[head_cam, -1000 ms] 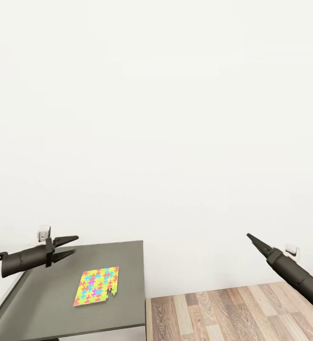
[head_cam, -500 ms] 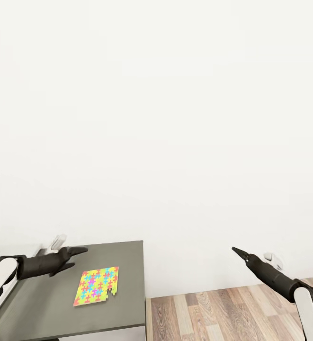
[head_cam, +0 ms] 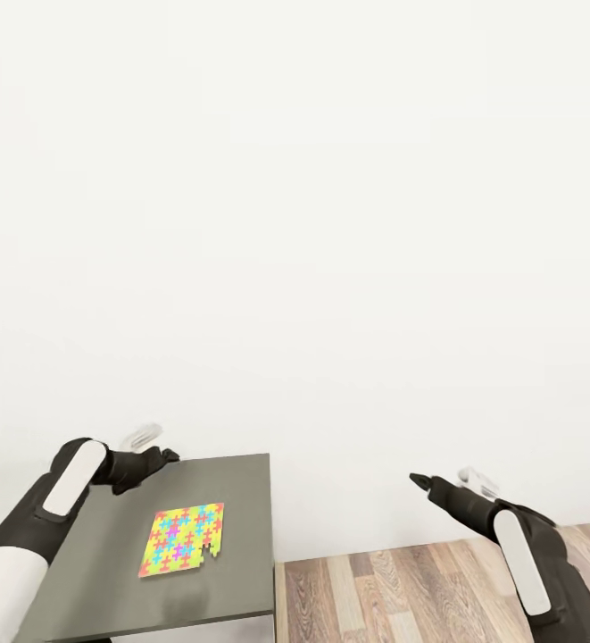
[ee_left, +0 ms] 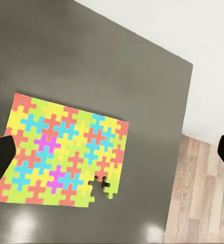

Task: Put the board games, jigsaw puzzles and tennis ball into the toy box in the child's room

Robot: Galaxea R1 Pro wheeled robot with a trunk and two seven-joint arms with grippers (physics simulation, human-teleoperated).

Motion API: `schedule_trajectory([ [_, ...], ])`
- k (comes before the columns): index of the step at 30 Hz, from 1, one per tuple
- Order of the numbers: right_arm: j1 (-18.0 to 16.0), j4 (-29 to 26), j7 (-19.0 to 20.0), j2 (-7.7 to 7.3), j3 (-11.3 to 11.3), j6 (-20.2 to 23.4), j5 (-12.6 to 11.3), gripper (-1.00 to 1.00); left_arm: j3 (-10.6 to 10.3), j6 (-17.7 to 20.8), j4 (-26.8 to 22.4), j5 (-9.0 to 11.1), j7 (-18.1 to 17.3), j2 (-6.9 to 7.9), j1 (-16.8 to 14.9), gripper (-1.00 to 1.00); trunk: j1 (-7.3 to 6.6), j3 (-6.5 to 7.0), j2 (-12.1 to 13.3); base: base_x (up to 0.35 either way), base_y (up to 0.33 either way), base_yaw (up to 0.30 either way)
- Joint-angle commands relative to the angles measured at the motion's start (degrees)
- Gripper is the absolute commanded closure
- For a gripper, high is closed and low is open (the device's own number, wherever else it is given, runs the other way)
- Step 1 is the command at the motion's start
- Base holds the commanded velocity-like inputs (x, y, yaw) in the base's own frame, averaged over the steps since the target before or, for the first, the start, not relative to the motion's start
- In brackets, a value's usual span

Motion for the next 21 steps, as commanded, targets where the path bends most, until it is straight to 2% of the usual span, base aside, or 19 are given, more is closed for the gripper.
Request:
schedule_trajectory([
  [1,0.0,-0.1,-0.4,0.05,0.1,0.2,0.1,-1.00,-0.2,-0.9,0.7,-0.3,1.0,-0.35,-0.3,-1.00,0.02,-0.03,-0.1,0.000,0.000,0.000],
  [2,-0.1,-0.1,-1.3,0.10,0.3,0.2,0.1,-1.00,-0.2,-2.8,1.8,-2.2,1.5,-1.19,-0.7,-1.00,0.02,-0.03,-0.1,0.000,0.000,0.000],
  [3,-0.1,-0.1,-1.7,0.12,0.4,0.2,0.1,-1.00,-0.3,-3.9,2.1,-3.3,1.7,-1.57,-0.9,-1.00,0.02,-0.03,-0.1,0.000,0.000,0.000],
  [4,-0.1,-0.2,-2.2,0.13,0.5,0.2,0.1,-1.00,-0.5,-5.9,2.8,-5.7,1.9,-2.20,-1.1,-1.00,0.02,-0.03,-0.1,0.000,0.000,0.000],
  [6,-0.1,-0.2,-2.6,0.09,0.7,0.2,0.1,-1.00,-0.6,-8.0,3.4,-8.5,2.1,-2.65,-1.2,-1.00,0.02,-0.03,-0.1,0.000,0.000,0.000],
  [7,-0.1,-0.2,-2.9,0.08,0.8,0.2,0.2,-1.00,-0.7,-9.9,4.1,-11.4,2.2,-2.98,-1.3,-1.00,0.02,-0.03,-0.1,0.000,0.000,0.000],
  [10,-0.1,-0.1,-3.1,0.05,0.9,0.2,0.2,-1.00,-0.7,-12.0,5.5,-15.1,2.2,-3.51,-1.5,-1.00,0.02,-0.03,-0.1,0.000,0.000,0.000],
  [11,-0.1,-0.1,-3.2,0.07,1.0,0.2,0.2,-1.00,-0.7,-13.1,6.6,-17.0,2.1,-4.09,-1.5,-1.00,0.02,-0.03,-0.1,0.000,0.000,0.000],
  [13,-0.1,-0.1,-3.4,0.11,1.0,0.3,0.2,-1.00,-0.8,-14.5,8.2,-18.9,2.1,-5.35,-2.0,-1.00,0.02,-0.03,-0.1,0.000,0.000,0.000],
  [17,-0.1,-0.2,-5.1,0.22,1.9,0.3,0.9,-1.00,-0.9,-16.6,11.3,-20.3,2.1,-6.90,-3.7,-1.00,0.02,-0.03,-0.1,0.000,0.000,0.000],
  [20,-0.1,-0.4,-8.8,0.26,5.1,0.3,2.6,-1.00,-0.9,-18.0,13.6,-20.8,2.1,-7.37,-4.6,-1.00,0.02,-0.03,-0.1,0.000,0.000,0.000],
  [21,-0.3,-0.5,-11.3,0.27,7.0,0.3,3.5,-1.00,-0.9,-18.8,14.4,-21.0,2.1,-7.49,-4.8,-1.00,0.02,-0.03,-0.1,0.000,0.000,0.000],
])
